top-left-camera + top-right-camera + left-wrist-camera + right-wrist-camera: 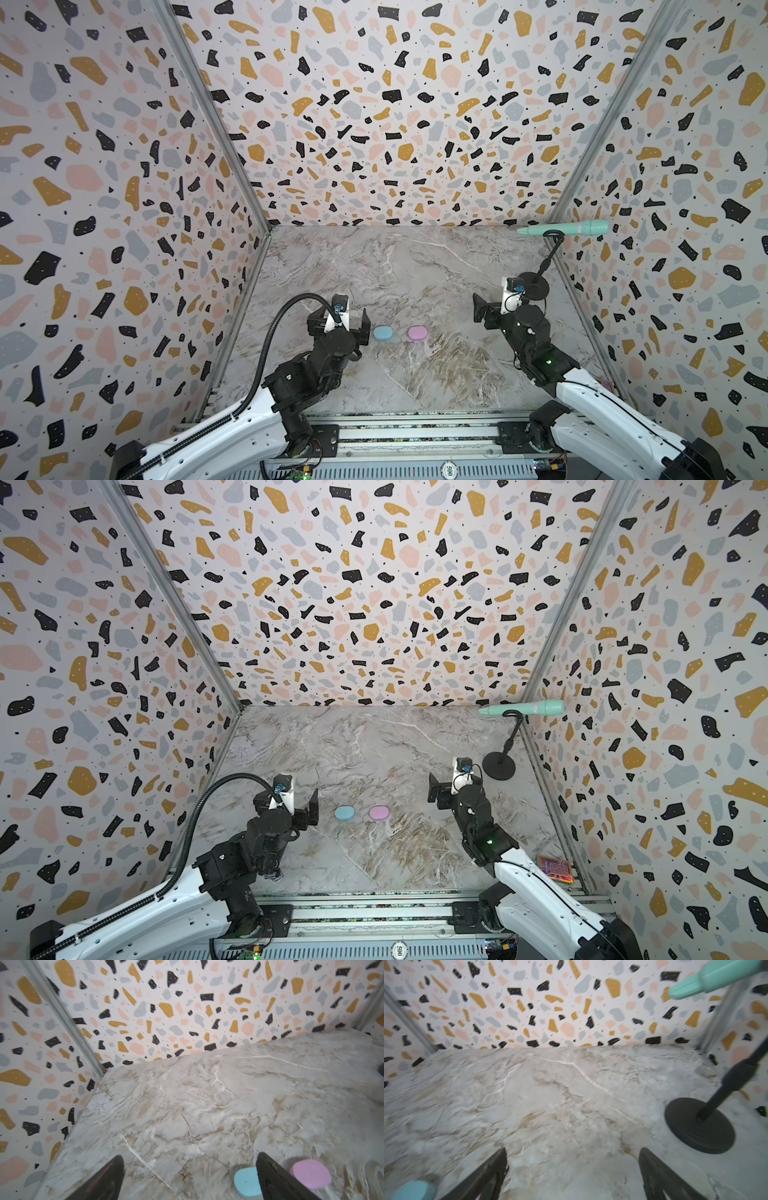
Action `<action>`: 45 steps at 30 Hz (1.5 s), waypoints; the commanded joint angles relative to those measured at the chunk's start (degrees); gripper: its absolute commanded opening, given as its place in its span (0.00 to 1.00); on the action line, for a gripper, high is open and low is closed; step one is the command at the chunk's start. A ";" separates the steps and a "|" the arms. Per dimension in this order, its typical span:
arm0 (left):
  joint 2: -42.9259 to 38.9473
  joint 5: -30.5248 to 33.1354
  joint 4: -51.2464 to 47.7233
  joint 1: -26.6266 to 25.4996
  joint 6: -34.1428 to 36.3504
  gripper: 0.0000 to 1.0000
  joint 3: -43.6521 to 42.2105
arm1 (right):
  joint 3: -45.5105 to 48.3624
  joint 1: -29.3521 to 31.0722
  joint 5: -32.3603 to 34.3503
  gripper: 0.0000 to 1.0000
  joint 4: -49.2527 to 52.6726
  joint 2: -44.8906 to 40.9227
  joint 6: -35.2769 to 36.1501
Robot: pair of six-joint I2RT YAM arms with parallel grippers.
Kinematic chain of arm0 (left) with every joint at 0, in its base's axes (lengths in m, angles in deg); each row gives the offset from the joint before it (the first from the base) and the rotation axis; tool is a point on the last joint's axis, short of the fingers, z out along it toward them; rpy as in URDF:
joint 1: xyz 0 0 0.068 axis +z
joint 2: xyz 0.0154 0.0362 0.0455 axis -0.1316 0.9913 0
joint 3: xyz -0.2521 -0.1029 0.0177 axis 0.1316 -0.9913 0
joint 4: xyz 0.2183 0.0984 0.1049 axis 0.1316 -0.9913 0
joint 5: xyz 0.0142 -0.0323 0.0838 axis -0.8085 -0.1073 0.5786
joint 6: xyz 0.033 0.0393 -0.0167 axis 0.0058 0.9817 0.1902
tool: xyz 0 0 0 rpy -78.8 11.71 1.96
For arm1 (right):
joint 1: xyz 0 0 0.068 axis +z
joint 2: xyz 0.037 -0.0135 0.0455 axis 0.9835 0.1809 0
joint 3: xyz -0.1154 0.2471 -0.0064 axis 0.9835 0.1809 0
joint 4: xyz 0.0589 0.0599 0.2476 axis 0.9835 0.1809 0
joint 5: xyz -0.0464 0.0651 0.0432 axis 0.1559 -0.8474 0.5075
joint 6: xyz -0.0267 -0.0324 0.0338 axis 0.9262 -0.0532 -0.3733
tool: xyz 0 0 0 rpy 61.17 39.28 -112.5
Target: Insert the wireless bluetooth earbuds into the charging case
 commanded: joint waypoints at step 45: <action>42.16 -22.99 75.78 45.79 11.37 1.00 -19.73 | 10.22 -22.31 -9.74 0.99 -54.57 37.92 12.66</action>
